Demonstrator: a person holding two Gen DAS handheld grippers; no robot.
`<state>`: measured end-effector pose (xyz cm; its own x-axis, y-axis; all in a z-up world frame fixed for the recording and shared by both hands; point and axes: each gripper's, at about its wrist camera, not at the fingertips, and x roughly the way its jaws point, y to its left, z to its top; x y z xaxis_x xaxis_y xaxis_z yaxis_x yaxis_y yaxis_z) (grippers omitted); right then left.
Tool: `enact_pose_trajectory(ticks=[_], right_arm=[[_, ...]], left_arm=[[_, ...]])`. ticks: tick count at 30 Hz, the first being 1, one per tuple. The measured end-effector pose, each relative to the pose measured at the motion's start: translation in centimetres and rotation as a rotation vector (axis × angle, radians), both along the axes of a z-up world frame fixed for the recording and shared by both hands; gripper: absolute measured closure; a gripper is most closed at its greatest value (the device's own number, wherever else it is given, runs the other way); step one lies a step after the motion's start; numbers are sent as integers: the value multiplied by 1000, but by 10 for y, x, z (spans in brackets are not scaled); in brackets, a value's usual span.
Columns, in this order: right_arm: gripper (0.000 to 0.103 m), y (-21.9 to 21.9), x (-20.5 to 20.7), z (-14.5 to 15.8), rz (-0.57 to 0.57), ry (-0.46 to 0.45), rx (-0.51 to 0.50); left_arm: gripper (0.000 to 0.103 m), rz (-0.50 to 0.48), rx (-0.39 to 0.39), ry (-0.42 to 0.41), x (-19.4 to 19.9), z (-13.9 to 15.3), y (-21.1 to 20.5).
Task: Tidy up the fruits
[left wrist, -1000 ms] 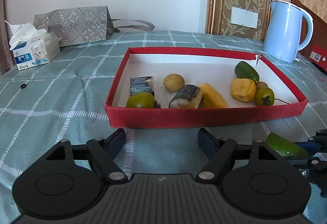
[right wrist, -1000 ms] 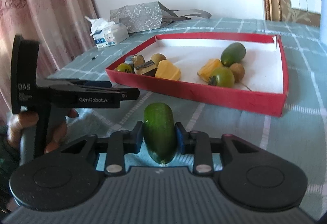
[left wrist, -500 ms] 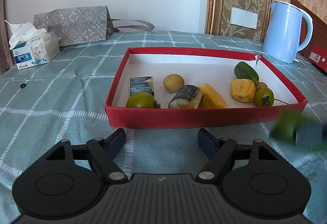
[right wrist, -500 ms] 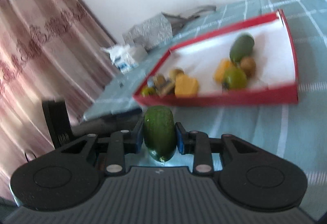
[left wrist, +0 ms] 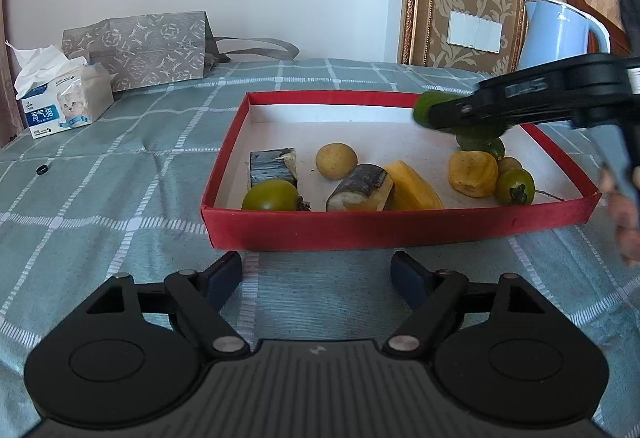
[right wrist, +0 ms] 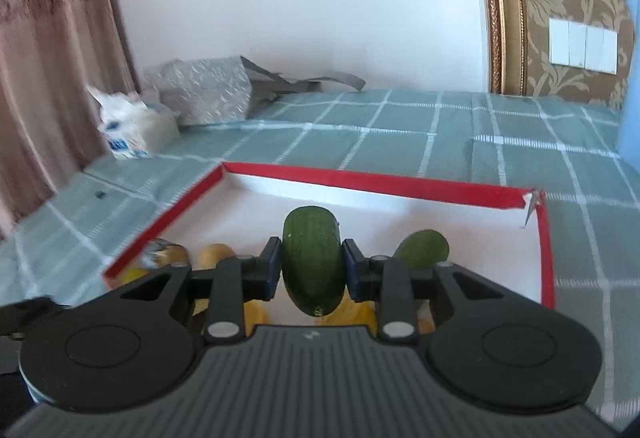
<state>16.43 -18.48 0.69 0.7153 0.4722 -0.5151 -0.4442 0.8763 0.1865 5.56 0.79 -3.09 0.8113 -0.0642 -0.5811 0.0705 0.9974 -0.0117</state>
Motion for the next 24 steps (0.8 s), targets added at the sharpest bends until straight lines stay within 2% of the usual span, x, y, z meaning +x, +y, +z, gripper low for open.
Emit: enact_pose_trajectory(ticks=[2, 4, 8, 11, 12, 14, 18, 24], right_arm=[[72, 6, 6, -5, 4, 18, -17], [69, 6, 3, -6, -20, -6, -18], [35, -6, -14, 1, -66, -63, 20], [30, -14, -38, 7, -98, -96, 23], [22, -15, -50, 7, -121, -103, 13], [13, -19, -72, 6, -174, -127, -1], [0, -22, -111, 3, -260, -198, -79], [0, -34, -147, -5, -318, -206, -85]], left_arm=[[21, 0, -1, 0, 0, 0, 0], [21, 0, 0, 0, 0, 0, 0], [21, 0, 1, 1, 0, 1, 0], [21, 3, -1, 0, -1, 1, -1], [21, 6, -4, -1, -1, 1, -2], [21, 4, 1, -2, -2, 1, -5], [21, 8, -23, 3, -7, 2, -11], [21, 20, -42, 1, -16, 4, -22]])
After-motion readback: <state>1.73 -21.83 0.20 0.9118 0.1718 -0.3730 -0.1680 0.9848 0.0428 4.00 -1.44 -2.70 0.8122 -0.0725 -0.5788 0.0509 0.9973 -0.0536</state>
